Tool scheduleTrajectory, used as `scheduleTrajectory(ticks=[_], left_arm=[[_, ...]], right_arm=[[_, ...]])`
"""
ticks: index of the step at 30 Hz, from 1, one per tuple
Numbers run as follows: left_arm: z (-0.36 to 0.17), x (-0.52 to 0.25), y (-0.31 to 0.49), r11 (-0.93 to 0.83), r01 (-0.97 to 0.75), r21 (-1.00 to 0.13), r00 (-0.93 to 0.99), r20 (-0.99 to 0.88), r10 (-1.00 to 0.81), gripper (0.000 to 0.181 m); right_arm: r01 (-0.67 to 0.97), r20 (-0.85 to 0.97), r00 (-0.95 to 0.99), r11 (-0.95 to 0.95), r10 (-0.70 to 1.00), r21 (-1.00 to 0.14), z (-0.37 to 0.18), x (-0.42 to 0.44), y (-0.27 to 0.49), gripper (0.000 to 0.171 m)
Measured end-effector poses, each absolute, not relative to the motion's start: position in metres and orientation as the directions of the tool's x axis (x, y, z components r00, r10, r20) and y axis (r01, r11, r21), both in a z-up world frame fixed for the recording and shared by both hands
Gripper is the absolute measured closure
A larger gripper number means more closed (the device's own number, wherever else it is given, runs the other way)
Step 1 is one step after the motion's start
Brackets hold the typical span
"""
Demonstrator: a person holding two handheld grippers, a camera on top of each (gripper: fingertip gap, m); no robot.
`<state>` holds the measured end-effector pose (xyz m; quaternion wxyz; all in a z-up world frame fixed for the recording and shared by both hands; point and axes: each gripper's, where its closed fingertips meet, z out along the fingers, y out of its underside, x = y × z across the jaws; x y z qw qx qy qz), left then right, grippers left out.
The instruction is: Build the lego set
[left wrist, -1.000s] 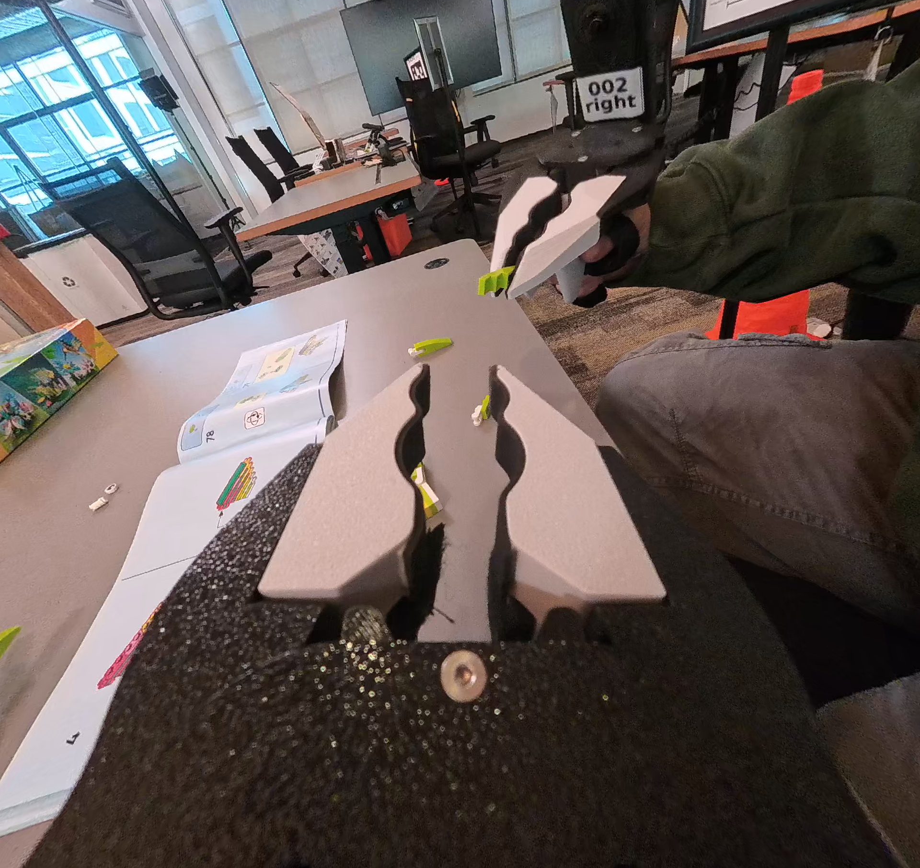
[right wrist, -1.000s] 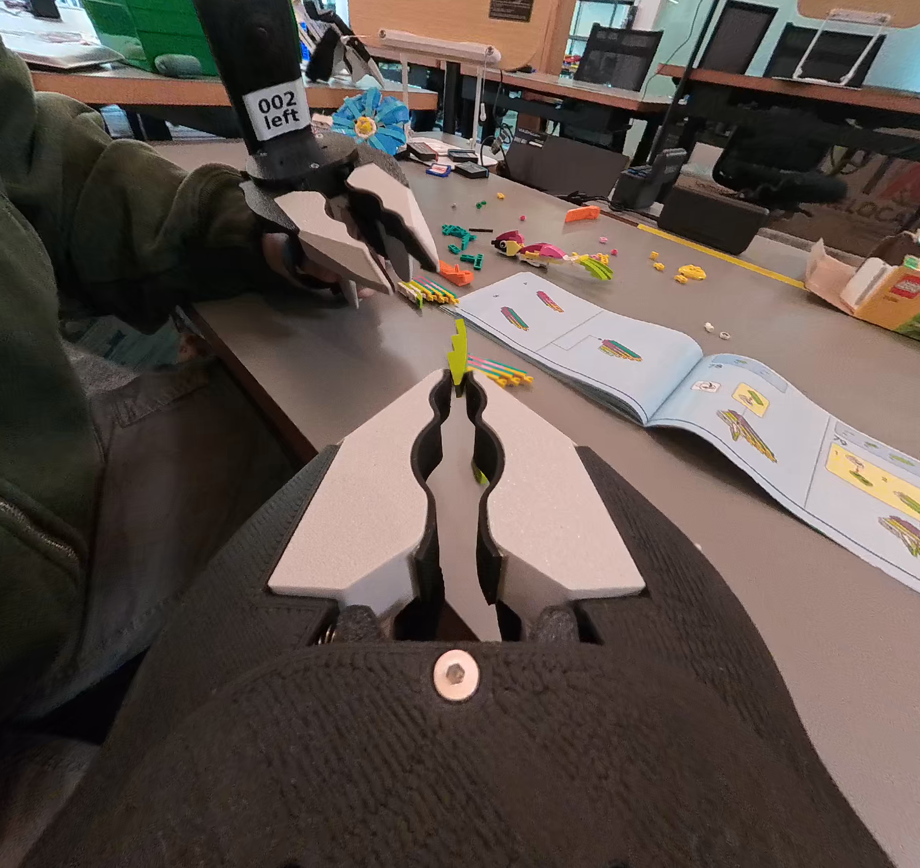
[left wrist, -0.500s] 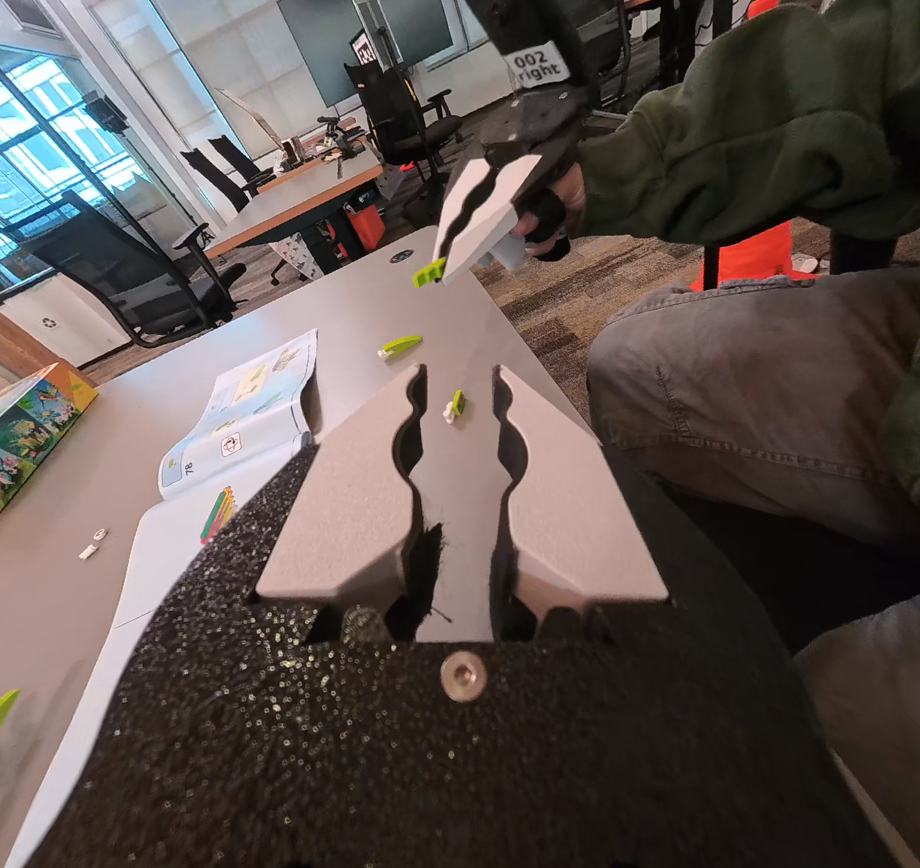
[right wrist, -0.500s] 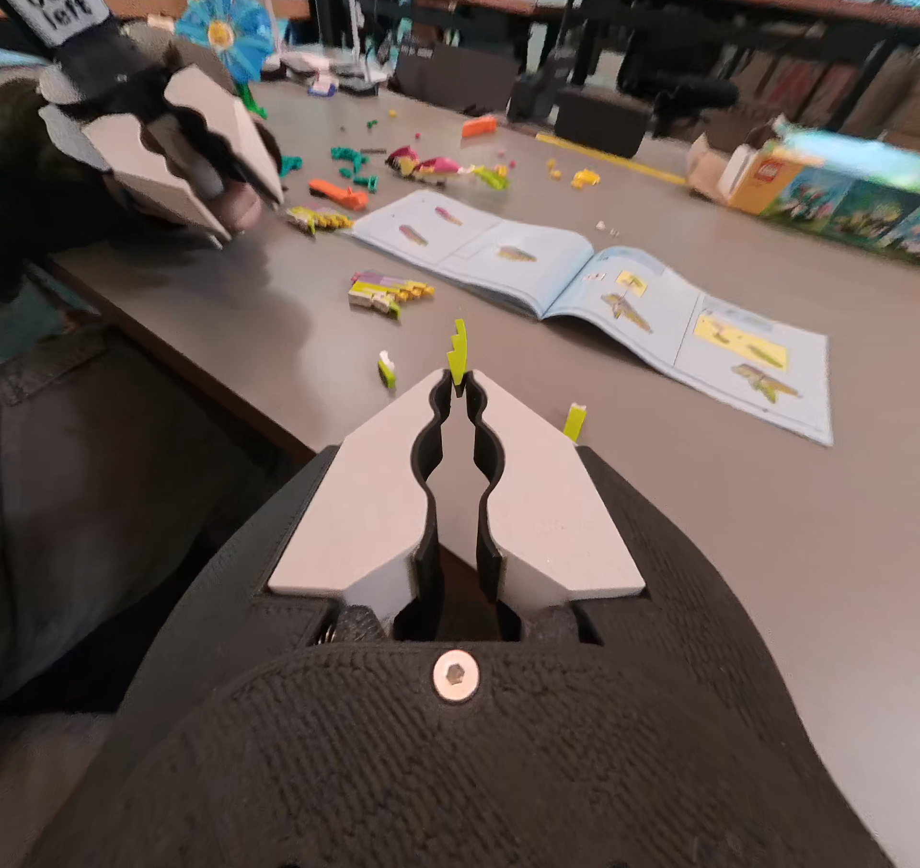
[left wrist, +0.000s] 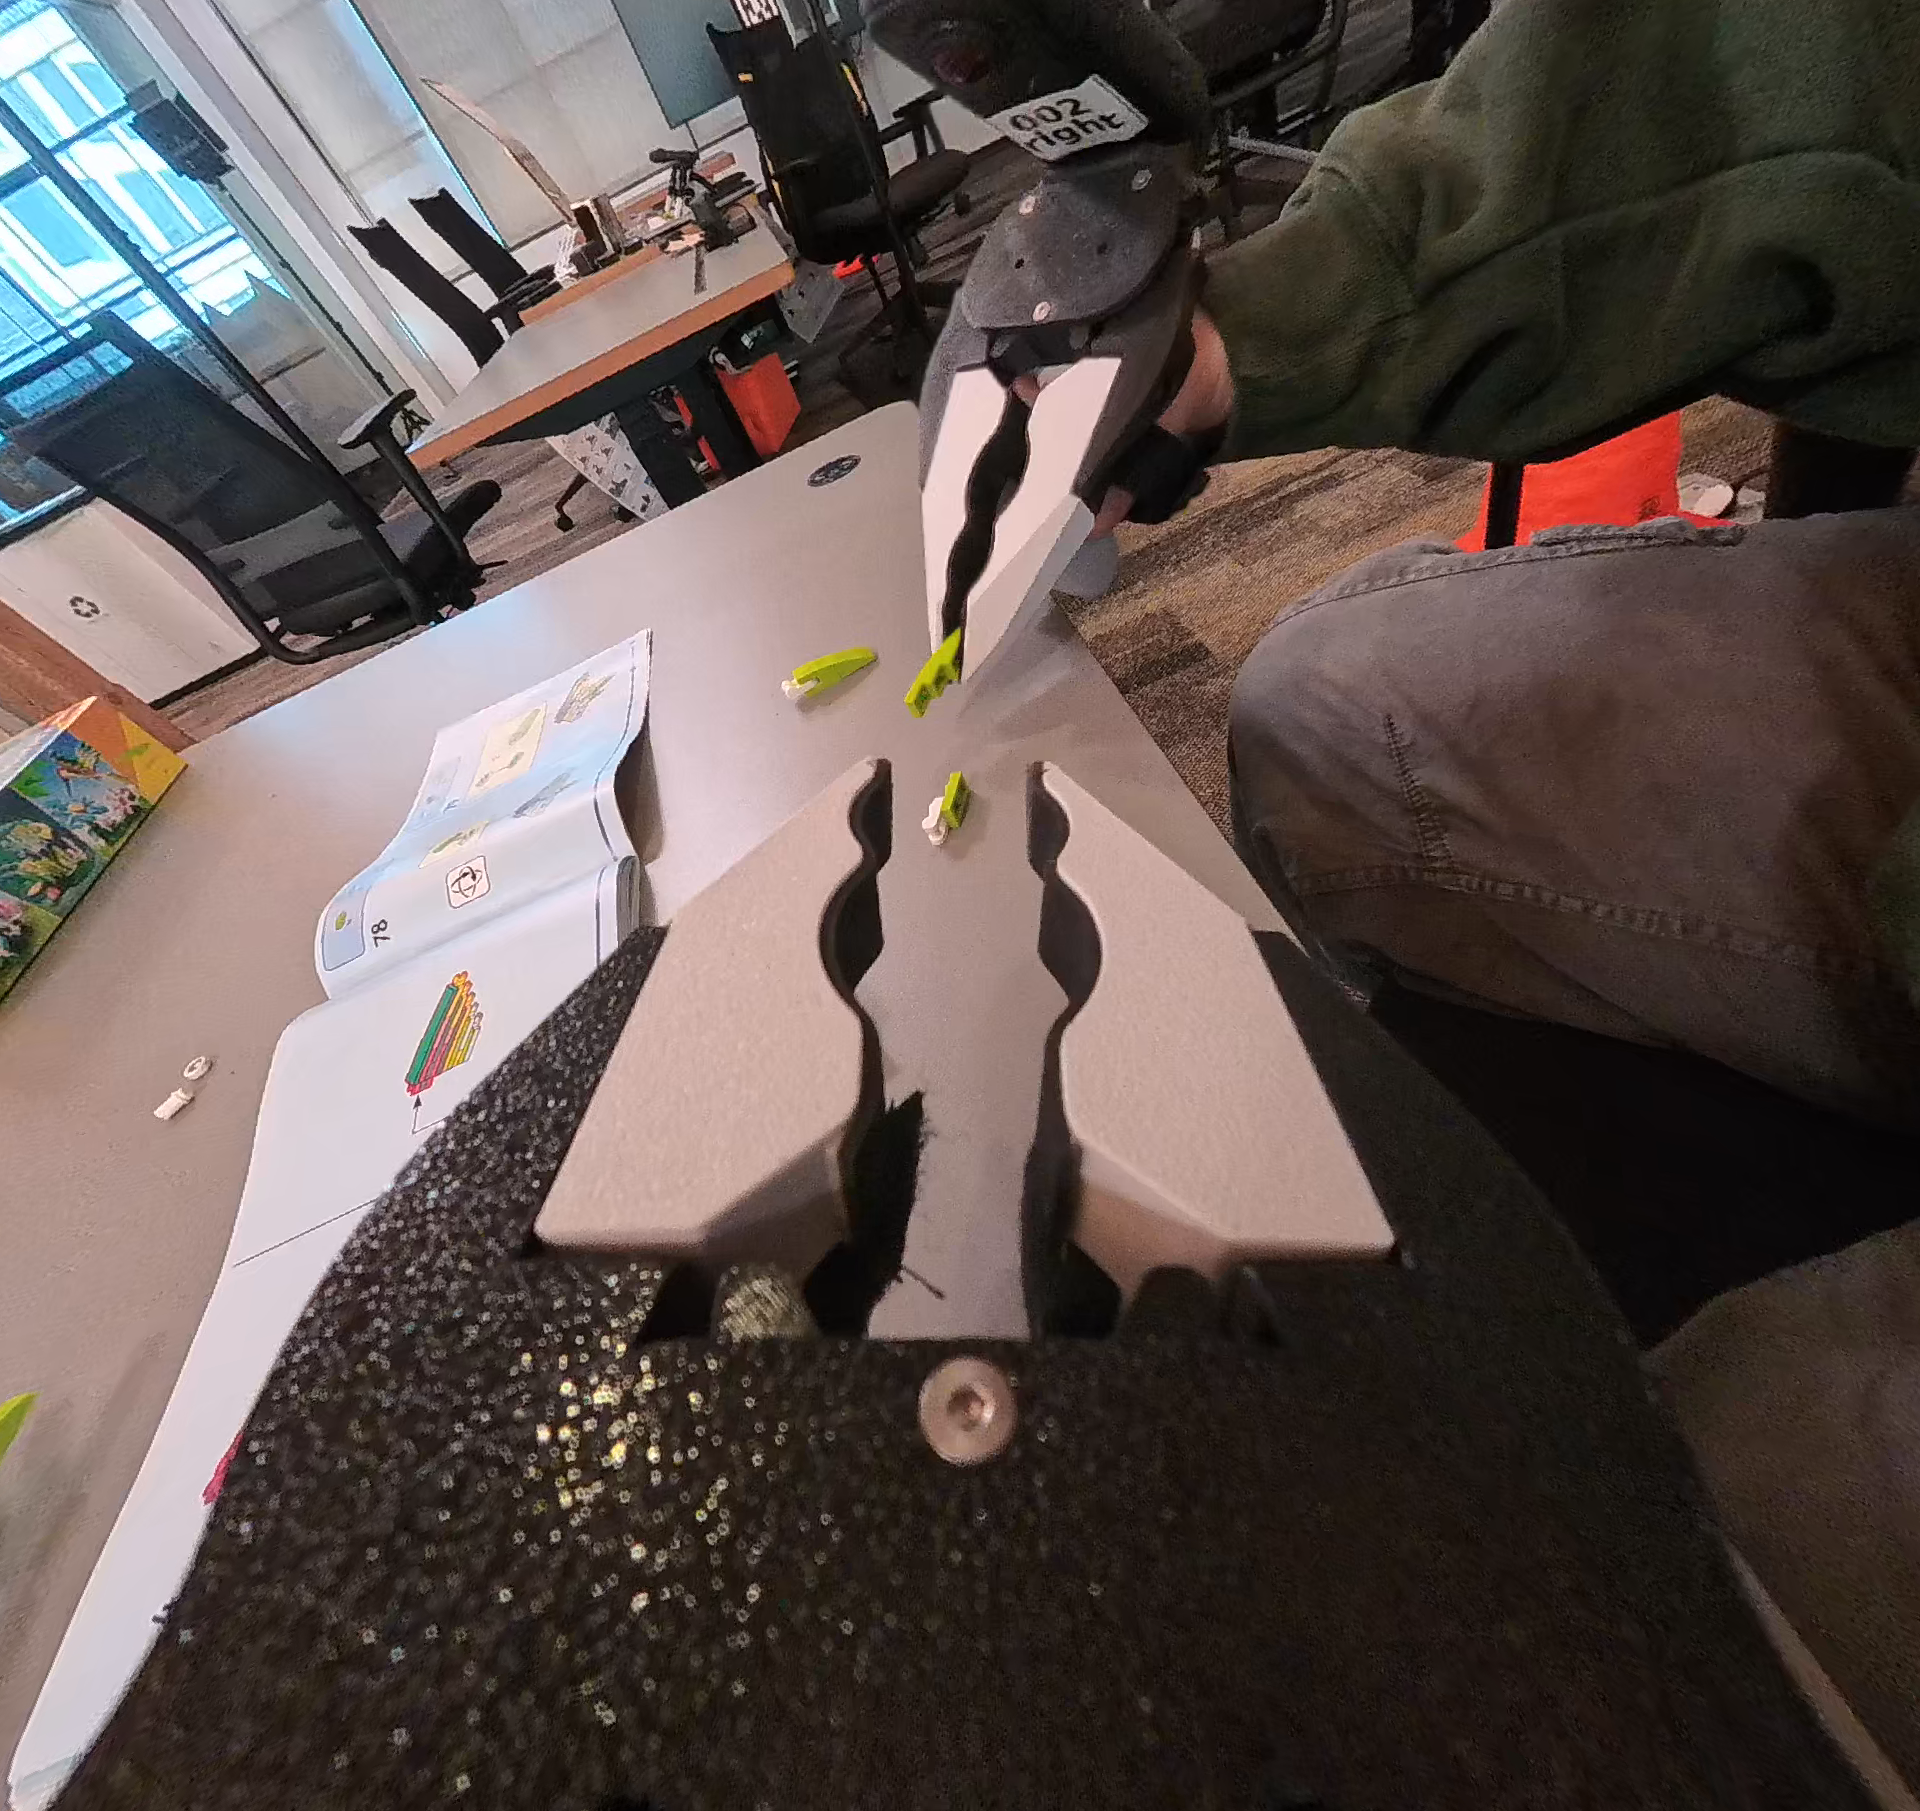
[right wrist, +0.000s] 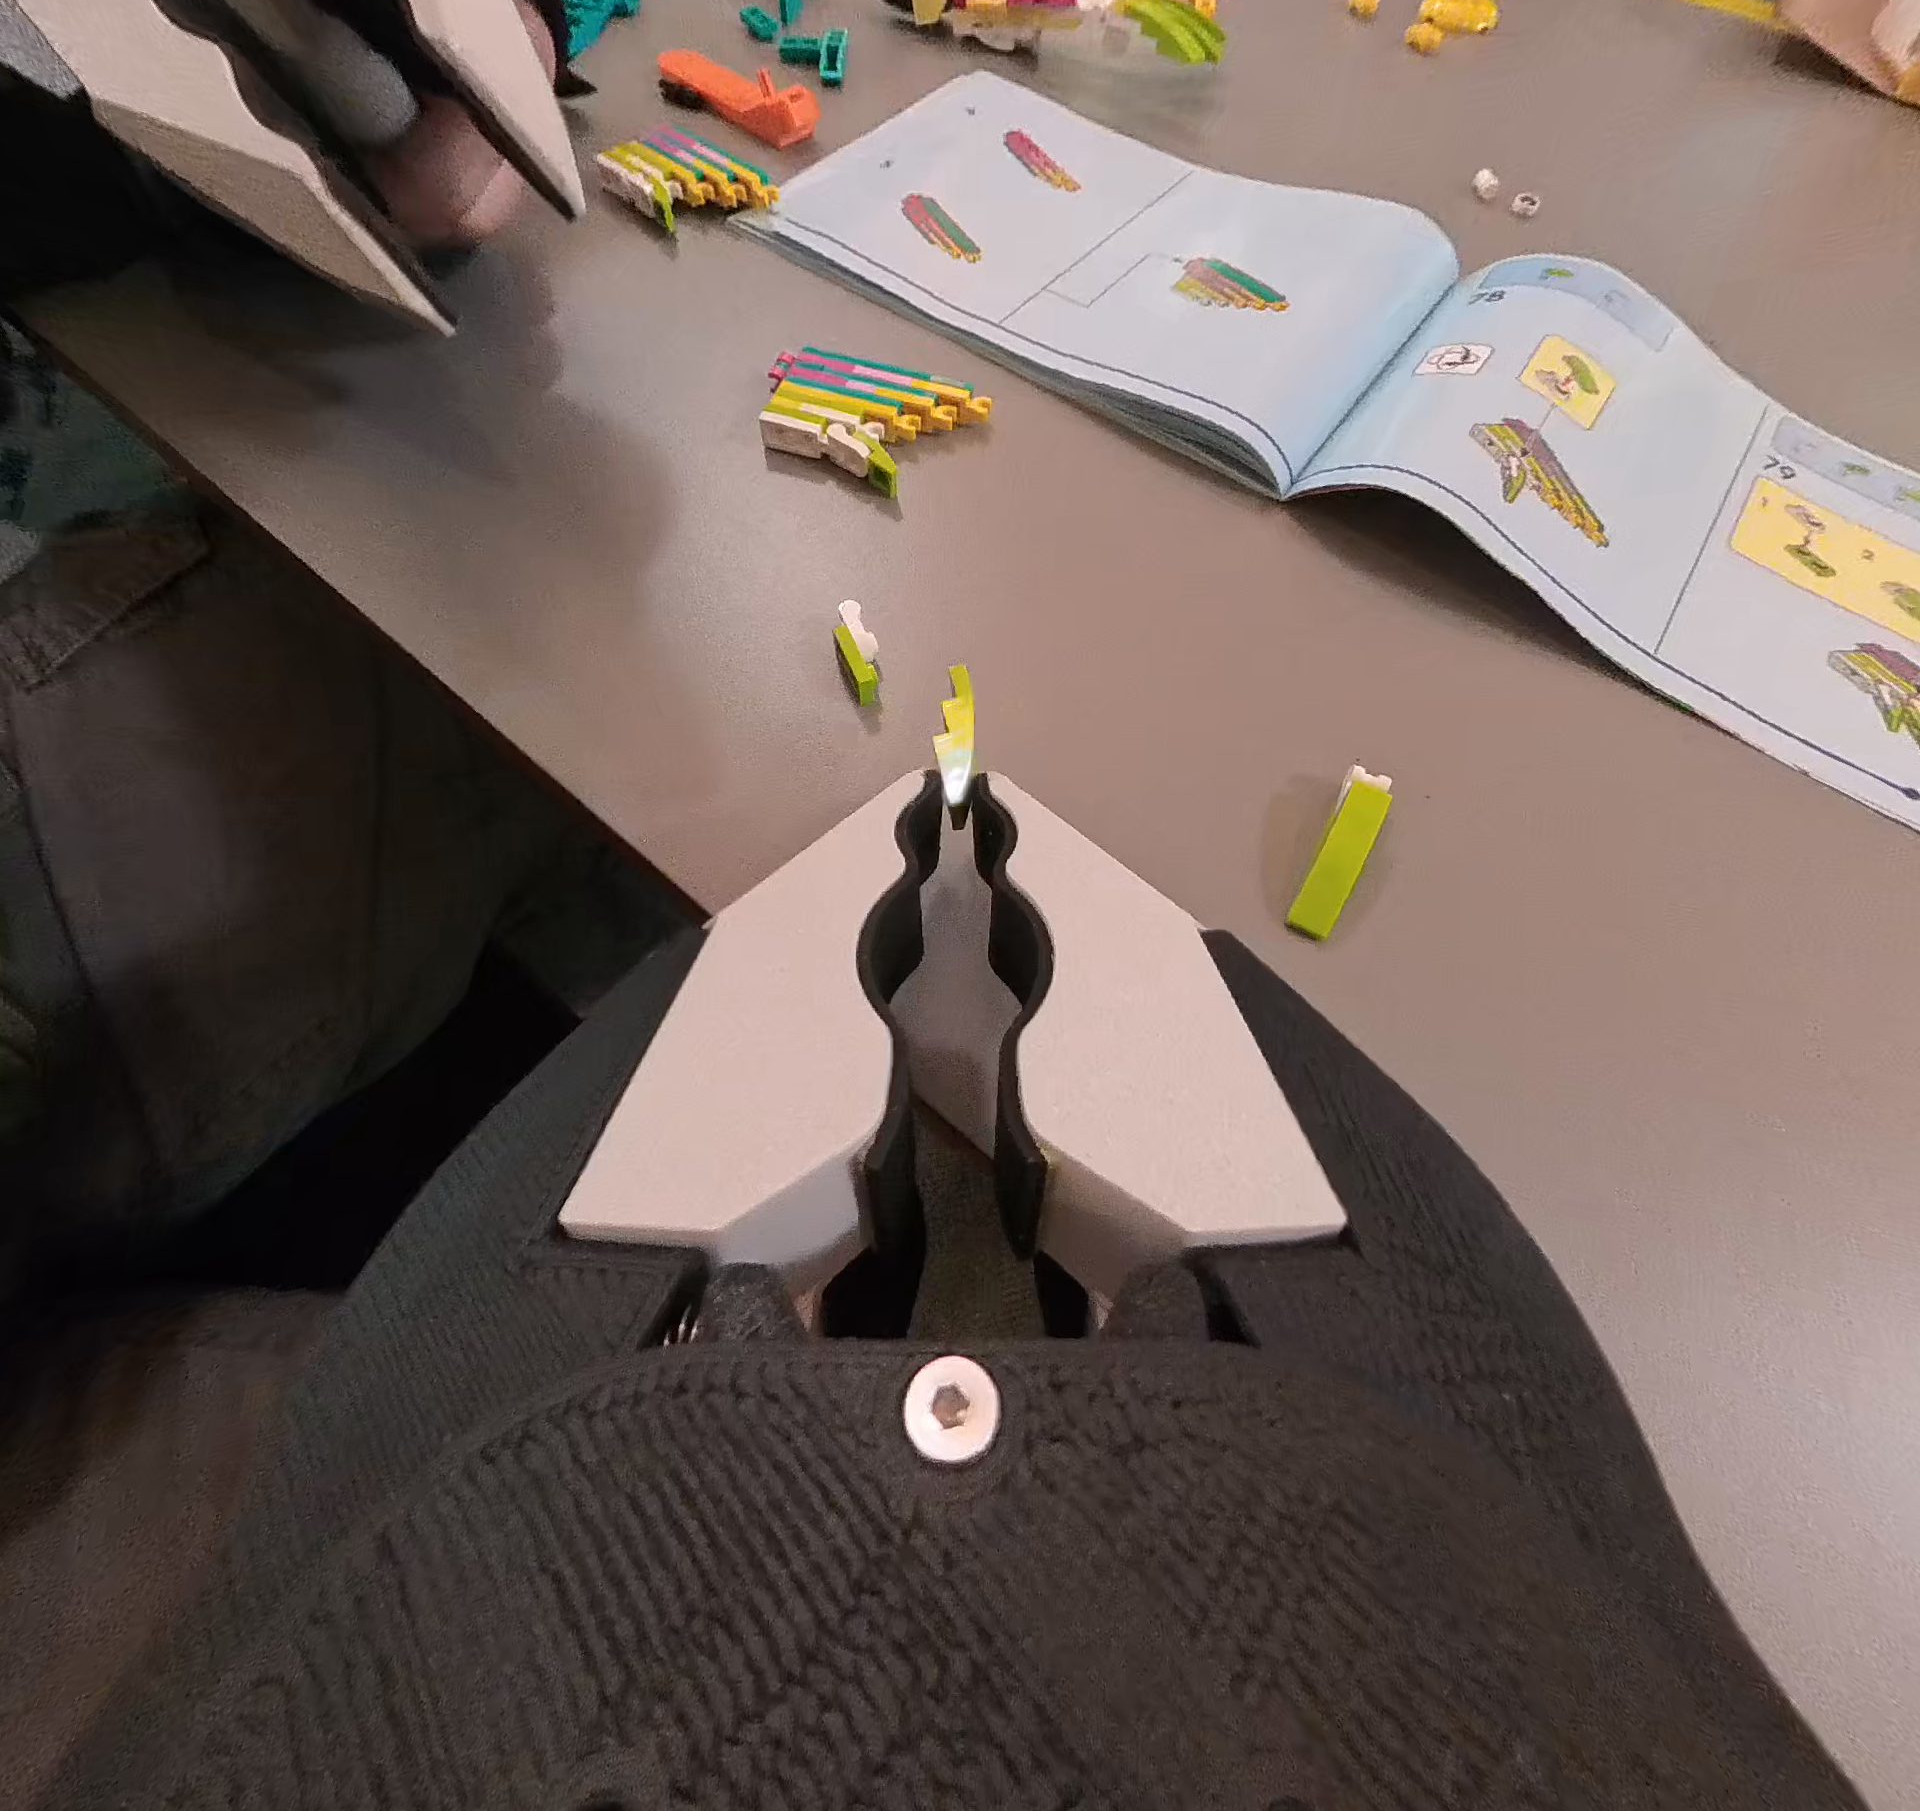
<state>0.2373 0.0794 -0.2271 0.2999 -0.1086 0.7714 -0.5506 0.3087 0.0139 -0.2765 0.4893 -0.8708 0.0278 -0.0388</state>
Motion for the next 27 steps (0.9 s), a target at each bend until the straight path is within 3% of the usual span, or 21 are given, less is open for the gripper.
scheduleTrajectory(ticks=[12,27], left_arm=[[-0.23,0.239,0.083,0.371,0.134,-0.919,-0.798,-0.322,-0.51,0.158],[-0.236,0.239,0.079,0.395,0.111,-0.912,-0.807,-0.315,-0.5,0.157]], right_arm=[[0.031,-0.024,0.997,-0.678,0.071,-0.735,-0.291,0.31,0.027,0.167],[0.031,-0.054,0.993,-0.686,0.102,-0.727,-0.29,0.307,0.03,0.156]])
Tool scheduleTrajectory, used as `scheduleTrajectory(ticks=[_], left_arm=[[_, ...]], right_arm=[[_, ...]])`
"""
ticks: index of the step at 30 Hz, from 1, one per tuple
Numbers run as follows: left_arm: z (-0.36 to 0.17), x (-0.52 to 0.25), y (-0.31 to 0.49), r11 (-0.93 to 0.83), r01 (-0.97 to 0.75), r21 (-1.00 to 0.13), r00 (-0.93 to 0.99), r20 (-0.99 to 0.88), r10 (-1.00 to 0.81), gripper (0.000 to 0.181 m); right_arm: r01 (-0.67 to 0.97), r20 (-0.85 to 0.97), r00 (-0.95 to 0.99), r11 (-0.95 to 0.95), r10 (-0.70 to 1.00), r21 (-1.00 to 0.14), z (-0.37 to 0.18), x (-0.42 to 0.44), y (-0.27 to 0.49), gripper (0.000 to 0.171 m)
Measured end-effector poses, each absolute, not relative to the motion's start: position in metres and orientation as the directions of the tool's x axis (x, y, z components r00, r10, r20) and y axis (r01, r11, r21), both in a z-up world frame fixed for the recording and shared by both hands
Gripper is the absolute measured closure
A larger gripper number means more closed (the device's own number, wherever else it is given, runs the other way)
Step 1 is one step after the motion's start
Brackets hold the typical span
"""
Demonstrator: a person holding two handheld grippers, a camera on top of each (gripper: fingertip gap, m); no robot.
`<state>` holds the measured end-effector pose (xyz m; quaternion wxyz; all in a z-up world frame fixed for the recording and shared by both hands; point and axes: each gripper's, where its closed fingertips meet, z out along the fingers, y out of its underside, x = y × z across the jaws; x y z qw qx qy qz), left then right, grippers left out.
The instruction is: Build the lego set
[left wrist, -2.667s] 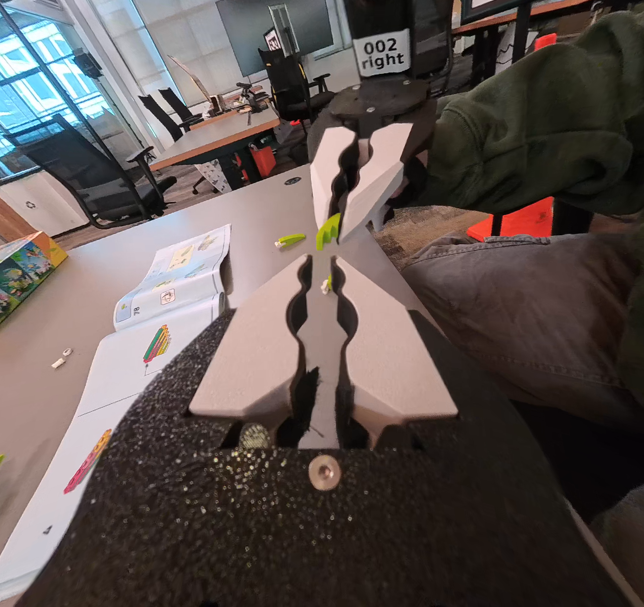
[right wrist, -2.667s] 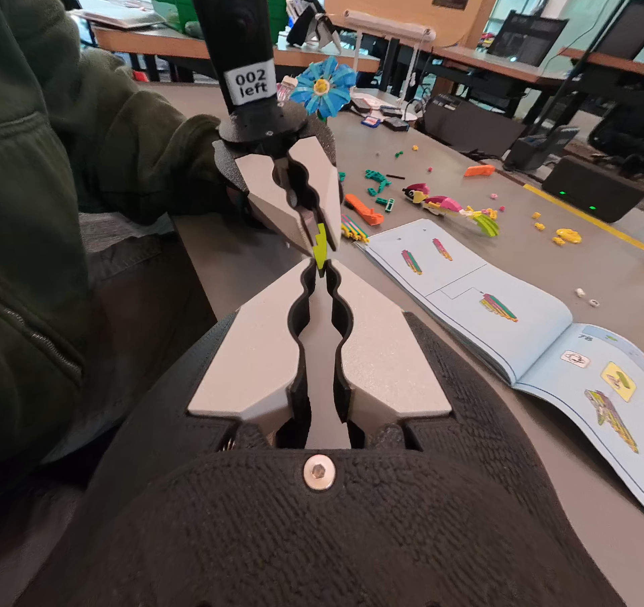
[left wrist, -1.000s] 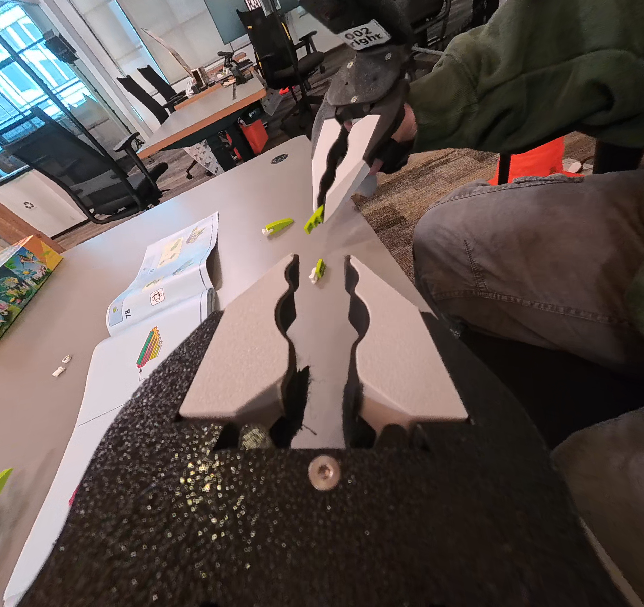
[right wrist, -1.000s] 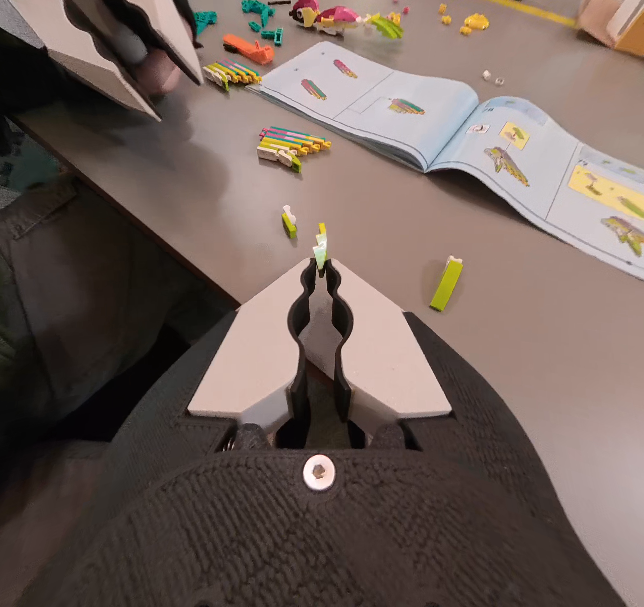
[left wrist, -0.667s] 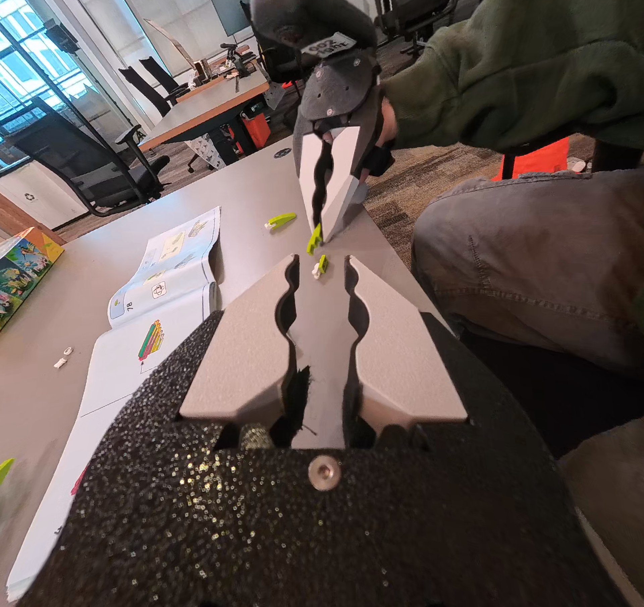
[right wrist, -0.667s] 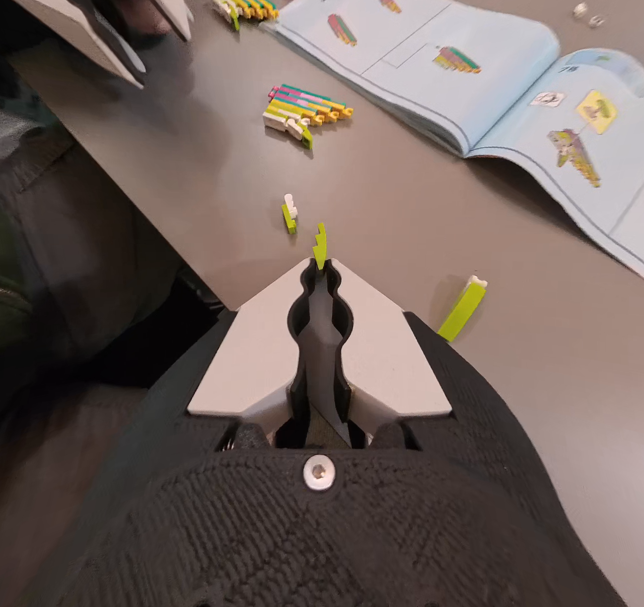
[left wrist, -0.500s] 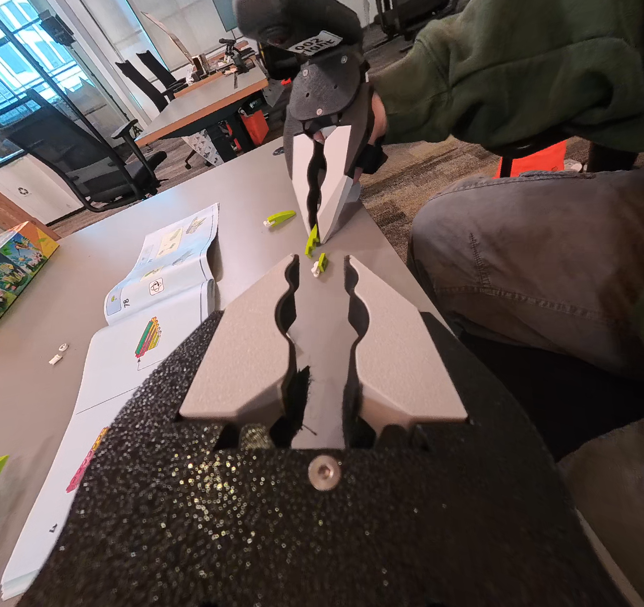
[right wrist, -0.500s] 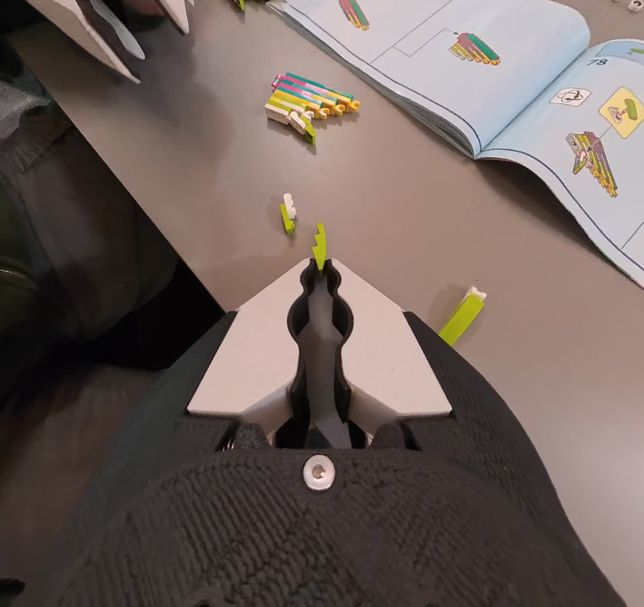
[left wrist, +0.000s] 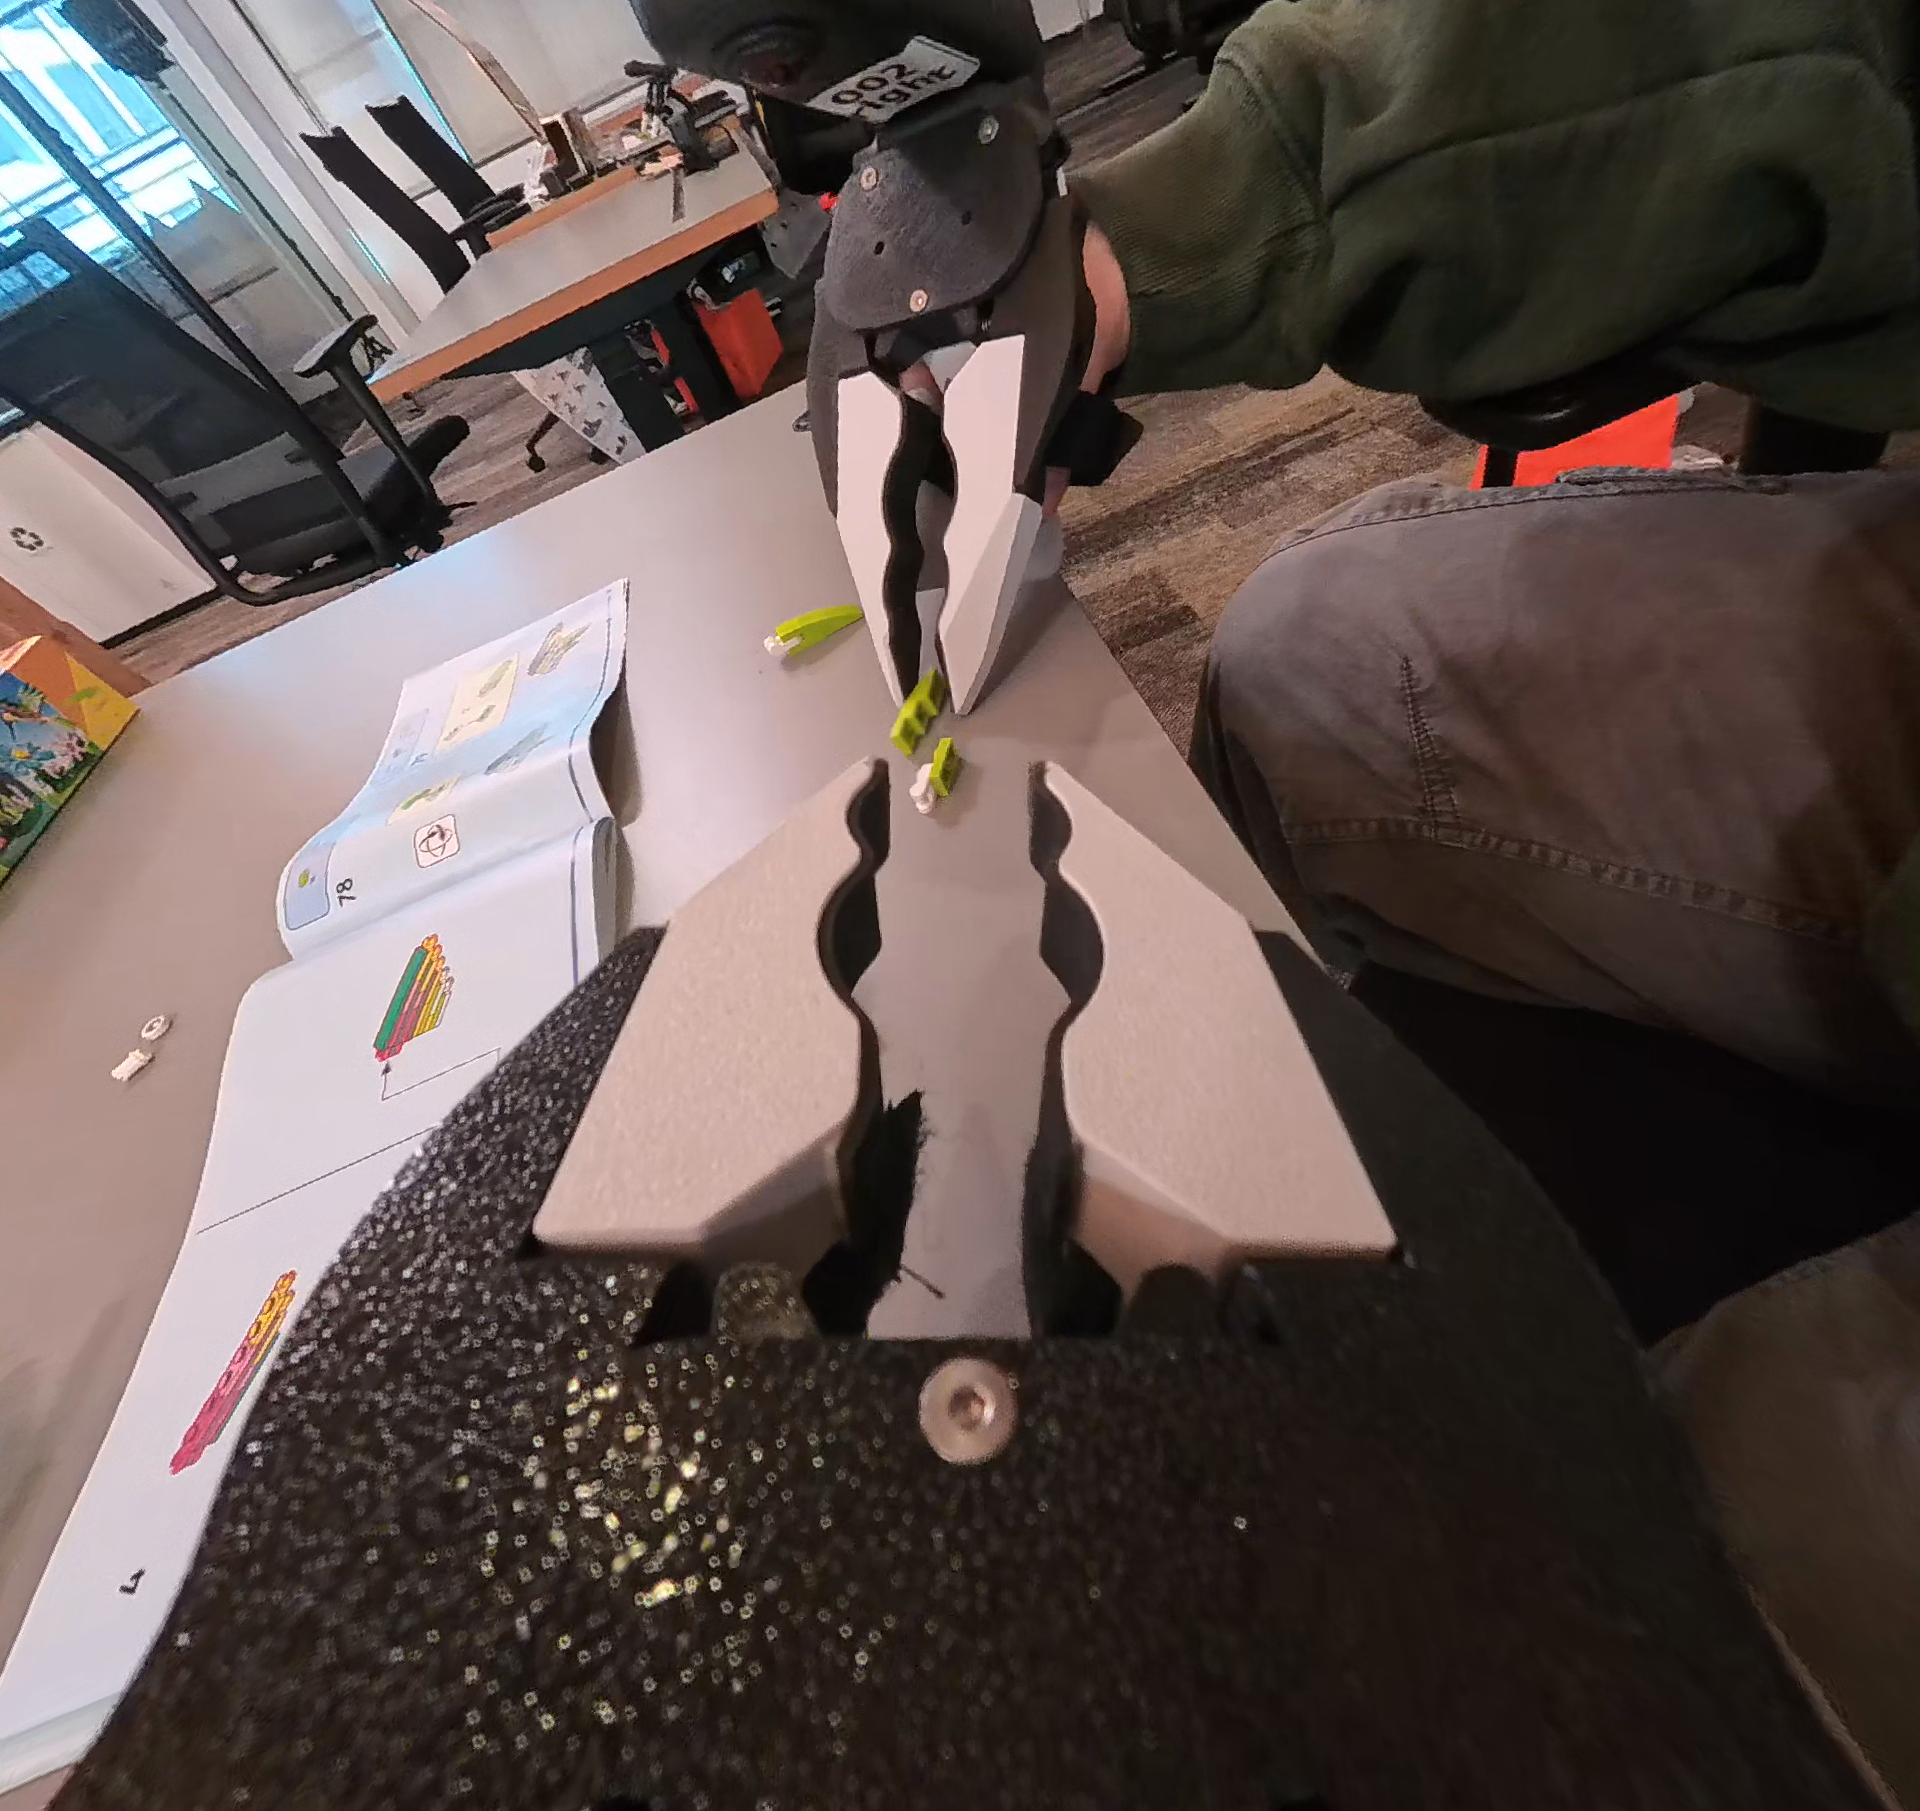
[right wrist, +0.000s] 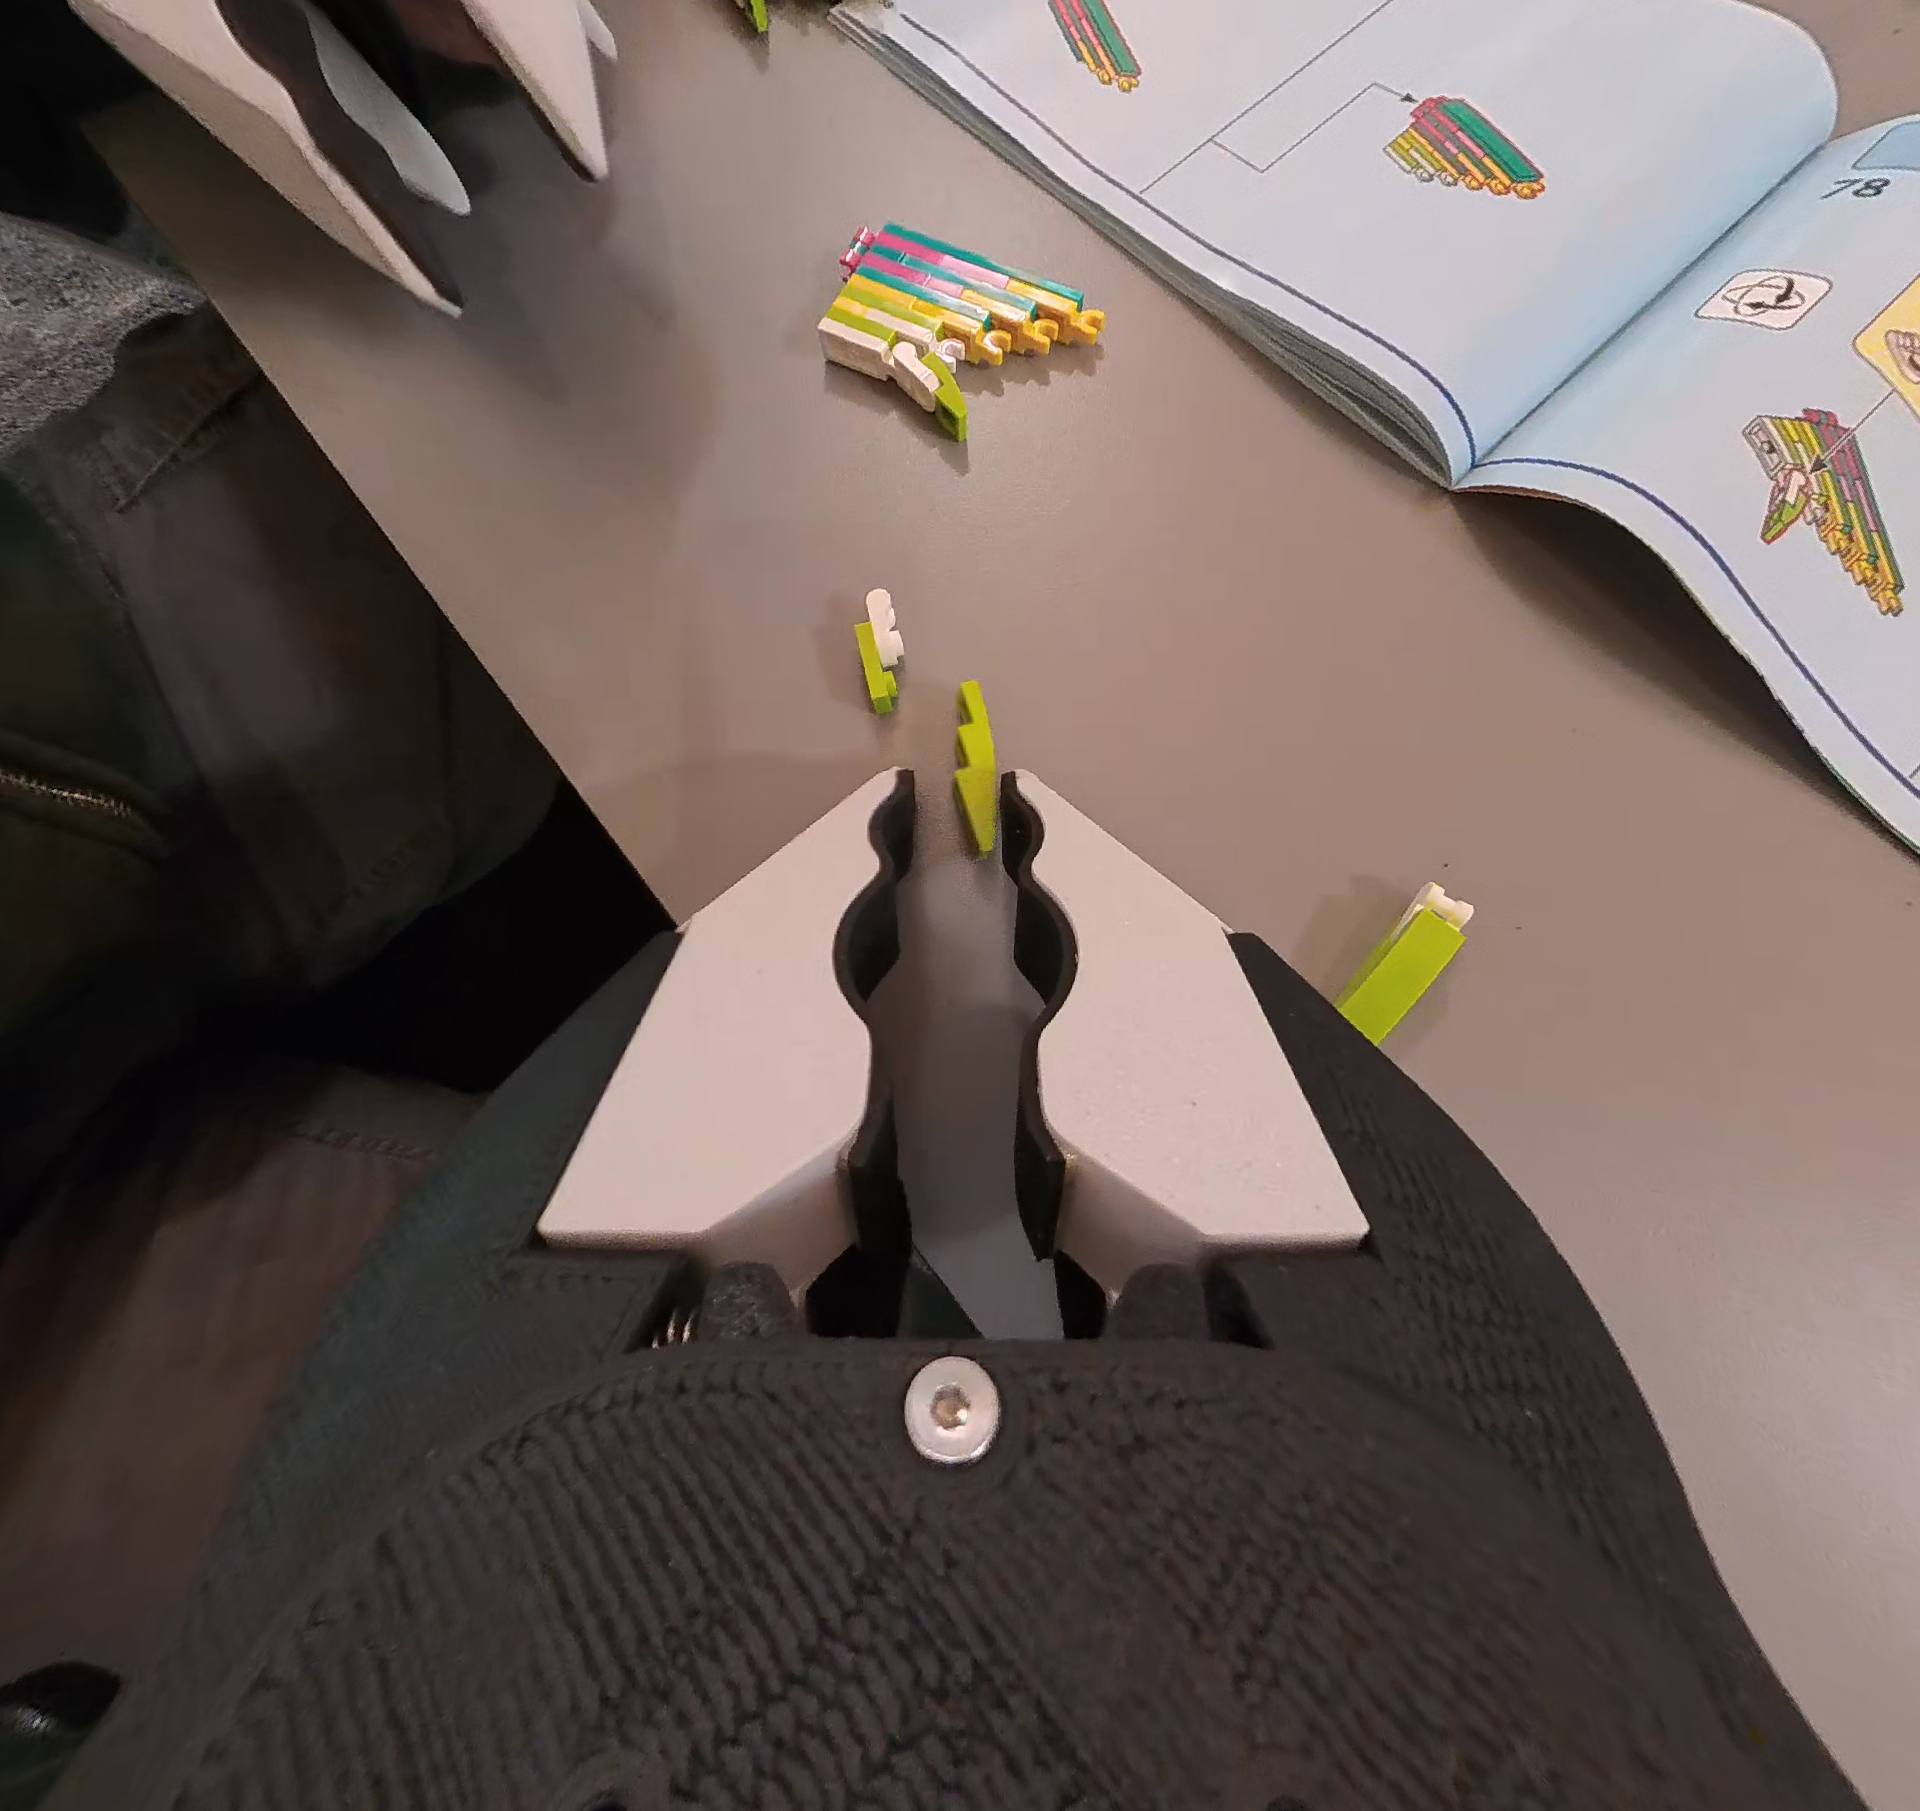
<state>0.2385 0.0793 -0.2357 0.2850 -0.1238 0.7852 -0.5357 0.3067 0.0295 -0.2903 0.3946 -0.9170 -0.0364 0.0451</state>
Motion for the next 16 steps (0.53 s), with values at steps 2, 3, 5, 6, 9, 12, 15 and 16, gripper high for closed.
scheduleTrajectory(ticks=[2,3,5,6,9,12,15,16], left_arm=[[-0.238,0.239,0.079,0.416,0.108,-0.903,-0.805,-0.325,-0.497,0.157],[-0.239,0.239,0.078,0.424,0.107,-0.9,-0.804,-0.329,-0.496,0.156],[-0.241,0.24,0.077,0.438,0.106,-0.893,-0.8,-0.339,-0.496,0.156],[-0.242,0.241,0.077,0.449,0.103,-0.887,-0.796,-0.344,-0.498,0.155],[-0.244,0.252,0.075,0.488,0.051,-0.871,-0.777,-0.342,-0.529,0.152],[-0.253,0.265,0.068,0.529,-0.029,-0.848,-0.788,-0.306,-0.534,0.15],[-0.265,0.275,0.059,0.561,-0.108,-0.821,-0.816,-0.249,-0.521,0.148],[-0.268,0.278,0.057,0.564,-0.135,-0.815,-0.821,-0.227,-0.524,0.148]], right_arm=[[0.035,-0.047,0.994,-0.687,0.1,-0.726,-0.29,0.307,0.029,0.153],[0.042,-0.037,0.994,-0.684,0.1,-0.729,-0.29,0.307,0.028,0.152],[0.047,-0.025,0.995,-0.662,0.099,-0.748,-0.285,0.307,0.027,0.148],[0.043,-0.025,0.995,-0.651,0.095,-0.758,-0.283,0.306,0.026,0.147],[0.034,-0.019,0.997,-0.617,0.08,-0.787,-0.28,0.306,0.02,0.143],[0.034,-0.012,0.997,-0.58,0.076,-0.814,-0.278,0.306,0.017,0.137],[0.037,-0.014,0.996,-0.542,0.09,-0.839,-0.272,0.305,0.019,0.136],[0.039,-0.016,0.995,-0.536,0.097,-0.843,-0.272,0.304,0.02,0.135]])
